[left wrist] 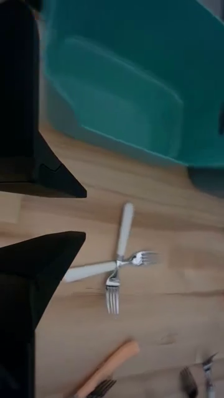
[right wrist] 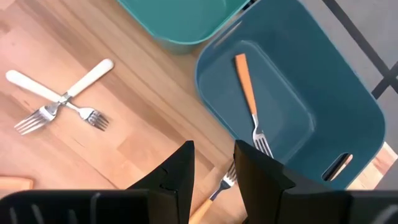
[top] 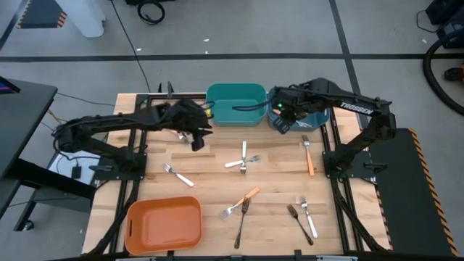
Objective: Sort silverware by color (type)
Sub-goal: Put the white fork into the green bin
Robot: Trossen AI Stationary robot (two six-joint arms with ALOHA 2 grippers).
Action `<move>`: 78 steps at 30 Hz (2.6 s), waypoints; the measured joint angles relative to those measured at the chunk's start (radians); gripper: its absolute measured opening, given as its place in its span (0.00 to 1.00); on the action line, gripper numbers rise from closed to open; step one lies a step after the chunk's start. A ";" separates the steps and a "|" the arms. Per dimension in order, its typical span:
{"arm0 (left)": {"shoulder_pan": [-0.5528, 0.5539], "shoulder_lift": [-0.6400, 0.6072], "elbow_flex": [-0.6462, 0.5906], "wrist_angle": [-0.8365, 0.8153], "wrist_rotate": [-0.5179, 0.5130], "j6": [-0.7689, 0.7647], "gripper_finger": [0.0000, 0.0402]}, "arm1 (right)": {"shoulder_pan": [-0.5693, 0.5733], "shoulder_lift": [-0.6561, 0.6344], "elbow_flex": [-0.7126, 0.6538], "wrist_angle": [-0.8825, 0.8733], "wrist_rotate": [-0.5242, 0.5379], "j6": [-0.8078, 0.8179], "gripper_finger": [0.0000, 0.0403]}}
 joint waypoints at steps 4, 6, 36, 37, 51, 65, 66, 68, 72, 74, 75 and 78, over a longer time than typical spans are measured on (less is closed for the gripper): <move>-0.014 0.063 0.000 0.069 0.001 -0.036 0.27 | 0.011 0.000 0.000 -0.001 0.000 0.000 0.30; -0.014 0.088 0.000 0.100 0.000 -0.125 0.27 | 0.016 0.000 0.000 0.000 0.000 -0.002 0.30; -0.229 0.376 0.000 0.342 0.013 -0.243 0.27 | 0.015 0.001 0.000 0.004 0.003 -0.057 0.30; -0.235 0.376 0.000 0.341 0.014 -0.263 0.27 | 0.015 0.001 0.000 0.005 0.003 -0.047 0.30; -0.402 0.376 0.000 0.374 -0.001 -0.485 0.27 | 0.014 0.001 0.000 0.016 0.020 0.082 0.30; -0.430 0.160 0.000 0.055 -0.021 -0.505 0.27 | 0.168 0.001 0.000 0.152 -0.153 0.138 0.30; -0.437 0.134 0.000 0.019 -0.036 -0.505 0.27 | 0.183 0.001 0.000 0.181 -0.165 0.138 0.30; -0.456 0.089 0.000 -0.046 -0.066 -0.505 0.27 | 0.211 0.001 0.000 0.245 -0.189 0.137 0.30; -0.487 0.024 0.001 -0.155 -0.102 -0.494 0.27 | 0.256 0.001 0.000 0.336 -0.216 0.106 0.30; -0.495 0.004 0.001 -0.226 -0.104 -0.464 0.27 | 0.270 0.001 0.000 0.358 -0.218 0.086 0.30; -0.496 -0.006 0.001 -0.266 -0.105 -0.439 0.27 | 0.276 0.001 0.000 0.362 -0.218 0.078 0.30; -0.496 -0.028 0.001 -0.410 -0.105 -0.375 0.27 | 0.287 0.001 0.000 0.360 -0.218 0.065 0.30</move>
